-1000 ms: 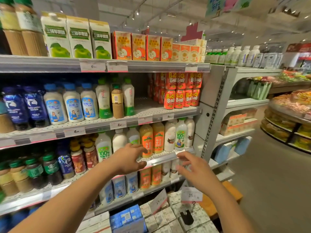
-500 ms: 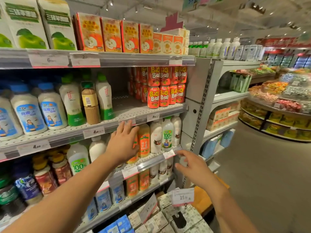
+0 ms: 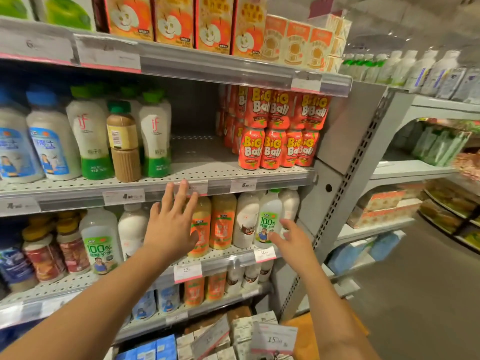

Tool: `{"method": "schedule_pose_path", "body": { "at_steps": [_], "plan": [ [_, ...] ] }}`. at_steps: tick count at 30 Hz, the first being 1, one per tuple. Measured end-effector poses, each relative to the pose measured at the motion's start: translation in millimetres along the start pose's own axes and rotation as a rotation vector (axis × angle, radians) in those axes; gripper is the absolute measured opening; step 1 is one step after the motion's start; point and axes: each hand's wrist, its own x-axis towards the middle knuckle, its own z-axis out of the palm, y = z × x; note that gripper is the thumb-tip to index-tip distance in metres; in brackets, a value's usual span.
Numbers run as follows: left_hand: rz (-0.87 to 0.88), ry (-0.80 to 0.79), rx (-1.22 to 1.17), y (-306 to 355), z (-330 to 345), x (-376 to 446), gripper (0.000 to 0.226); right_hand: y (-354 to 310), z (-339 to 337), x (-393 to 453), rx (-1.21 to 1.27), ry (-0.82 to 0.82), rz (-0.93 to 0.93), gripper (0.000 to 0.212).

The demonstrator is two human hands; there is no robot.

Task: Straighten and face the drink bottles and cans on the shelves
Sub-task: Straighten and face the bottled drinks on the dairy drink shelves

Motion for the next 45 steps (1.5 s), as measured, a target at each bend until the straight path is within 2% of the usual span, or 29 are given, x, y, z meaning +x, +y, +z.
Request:
{"method": "schedule_pose_path", "body": {
  "at_steps": [8,11,16,19,25,32,39,42,45],
  "plan": [
    [-0.080,0.040,0.067,8.5,9.4,2.3,0.101,17.2,-4.2,107.9,0.142,0.097,0.066,0.076],
    [-0.111,0.033,0.062,14.5,6.2,3.3,0.100,16.1,-2.6,145.0,0.215,0.092,0.077,0.063],
    [-0.126,0.017,0.044,15.4,-0.9,4.0,0.099,16.5,8.0,193.5,0.150,-0.005,0.123,0.034],
    [-0.108,0.022,0.021,11.1,-4.0,2.9,0.099,15.5,9.6,206.3,0.087,0.031,0.162,0.034],
    [-0.100,0.040,0.026,11.9,-1.4,2.8,0.101,17.5,14.7,190.9,-0.038,0.168,0.102,0.037],
    [-0.065,0.020,0.043,7.5,-3.9,0.8,0.094,31.2,18.1,154.2,0.013,0.262,-0.083,0.029],
    [-0.022,0.010,0.056,-0.1,-3.5,1.6,0.085,51.8,12.6,96.2,0.094,0.290,-0.088,0.021],
    [0.000,-0.005,0.041,-5.3,-3.4,2.2,0.074,59.0,14.0,64.5,0.088,0.285,-0.106,0.019],
    [0.038,-0.018,-0.085,-10.5,-7.2,-1.2,0.059,59.4,16.1,41.1,0.090,0.254,-0.137,0.019]
  ]
}}
